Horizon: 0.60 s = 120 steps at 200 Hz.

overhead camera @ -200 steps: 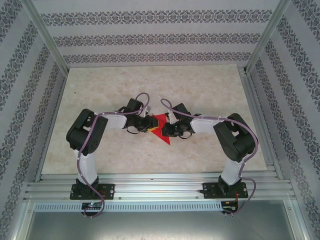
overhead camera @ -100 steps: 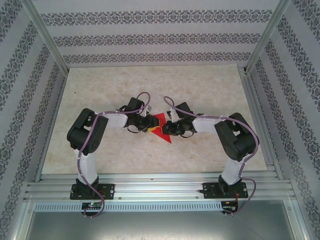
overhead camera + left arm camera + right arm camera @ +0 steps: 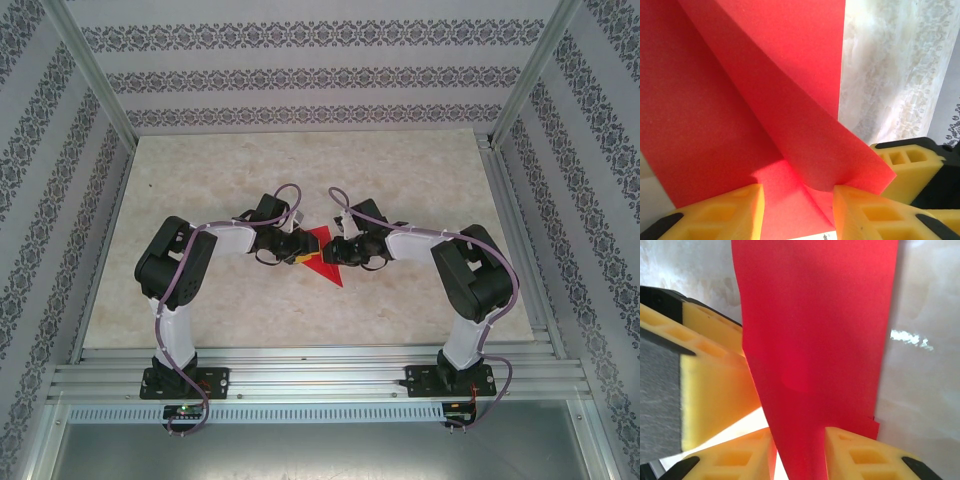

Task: Fold a paper plane with a square sheet of paper (fold left side to right side)
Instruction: Fourth fold the wing at the center of the table.

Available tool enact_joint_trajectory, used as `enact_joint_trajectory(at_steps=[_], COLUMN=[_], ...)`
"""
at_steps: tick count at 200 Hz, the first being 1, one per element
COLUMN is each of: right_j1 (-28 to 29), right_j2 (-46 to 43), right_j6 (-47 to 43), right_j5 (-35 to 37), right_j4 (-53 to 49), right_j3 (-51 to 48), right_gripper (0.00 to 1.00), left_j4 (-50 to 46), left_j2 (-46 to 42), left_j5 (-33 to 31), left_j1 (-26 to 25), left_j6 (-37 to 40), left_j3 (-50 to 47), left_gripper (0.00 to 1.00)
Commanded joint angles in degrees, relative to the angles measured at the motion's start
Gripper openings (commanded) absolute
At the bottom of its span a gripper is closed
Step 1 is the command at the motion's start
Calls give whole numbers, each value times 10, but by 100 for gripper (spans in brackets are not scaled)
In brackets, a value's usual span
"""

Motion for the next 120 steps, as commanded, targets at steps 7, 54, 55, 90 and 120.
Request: enact_joint_trajectory(at_steps=[7,54,55,90,120], right_j1=[-4,-5,-5,-7,-11], right_j2=[3,17,18,25,26], right_j6=[-25,-22,-21,-14,-9], right_j5=[16,7,6,-8,-16], right_j4=[-18,-12,-12,4,14], right_j3=[21,41,41,45,45], right_gripper=[31,28,28,23,13], left_j4=[-10,-10,-11,-10,-10], left_j2=[55,54,54,54,54], left_j5=[-80,-80,-80,-80,-80], left_j1=[-12,-12,-12,-12,-13], left_j6=[32,31,31,31,32], left_j3=[-11,-11,-11,-12,-14], left_gripper=[42,42,42,42,42])
